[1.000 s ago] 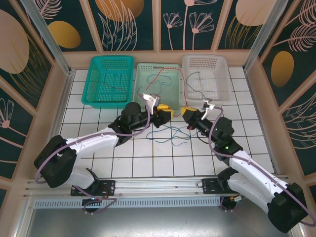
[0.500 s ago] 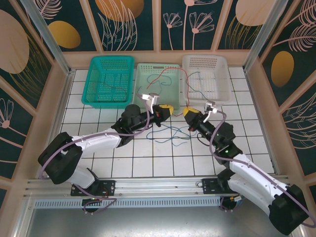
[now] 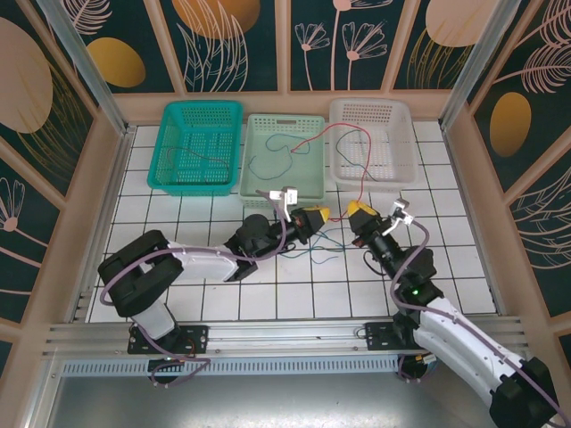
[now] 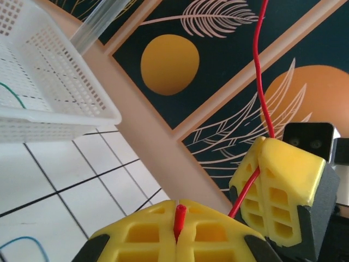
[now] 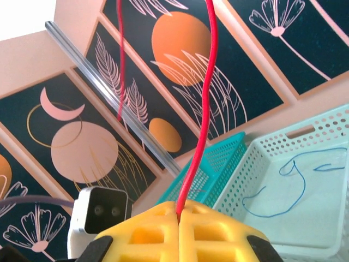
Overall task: Untangle the cables
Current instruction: Straighten the cable.
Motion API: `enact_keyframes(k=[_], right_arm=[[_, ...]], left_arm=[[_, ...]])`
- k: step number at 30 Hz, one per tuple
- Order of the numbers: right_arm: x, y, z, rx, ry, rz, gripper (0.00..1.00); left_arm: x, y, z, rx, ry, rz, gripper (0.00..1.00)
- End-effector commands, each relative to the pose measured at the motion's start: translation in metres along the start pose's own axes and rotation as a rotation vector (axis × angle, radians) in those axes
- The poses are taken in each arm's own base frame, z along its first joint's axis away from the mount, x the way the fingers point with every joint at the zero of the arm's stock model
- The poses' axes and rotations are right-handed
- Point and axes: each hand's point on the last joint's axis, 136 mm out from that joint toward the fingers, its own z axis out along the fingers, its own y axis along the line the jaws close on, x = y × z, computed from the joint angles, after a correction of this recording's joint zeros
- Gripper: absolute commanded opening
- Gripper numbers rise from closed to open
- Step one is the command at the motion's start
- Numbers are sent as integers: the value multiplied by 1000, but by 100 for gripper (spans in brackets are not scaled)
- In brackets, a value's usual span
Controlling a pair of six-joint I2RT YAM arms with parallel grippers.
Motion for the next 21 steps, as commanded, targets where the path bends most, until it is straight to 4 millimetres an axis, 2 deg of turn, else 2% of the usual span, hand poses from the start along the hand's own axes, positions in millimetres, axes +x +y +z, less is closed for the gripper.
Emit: enact_keyframes(k=[1, 3, 4, 10, 15, 20, 21], right_arm=[[-34, 12, -10, -31, -159, 13, 0], [-37, 10, -14, -24, -177, 13, 0], [-37, 10, -15, -25, -181, 11, 0], [-33, 10, -15, -31, -165, 9, 0], [-37, 10, -16, -28, -185, -3, 0], [-35, 9, -16, -22, -177, -8, 0], [-34, 8, -15, -19, -170, -11, 0]], left_arm=[[-4, 0, -6, 17, -73, -91, 0], [-6, -2, -9, 27, -96, -125, 0], [3, 9, -7, 2, -87, -142, 0], [18, 5, 1, 10, -86, -189, 0], [33, 7, 8, 30, -68, -253, 0], [36, 8, 7, 39, -81, -288, 0], [34, 9, 6, 32, -87, -280, 3]])
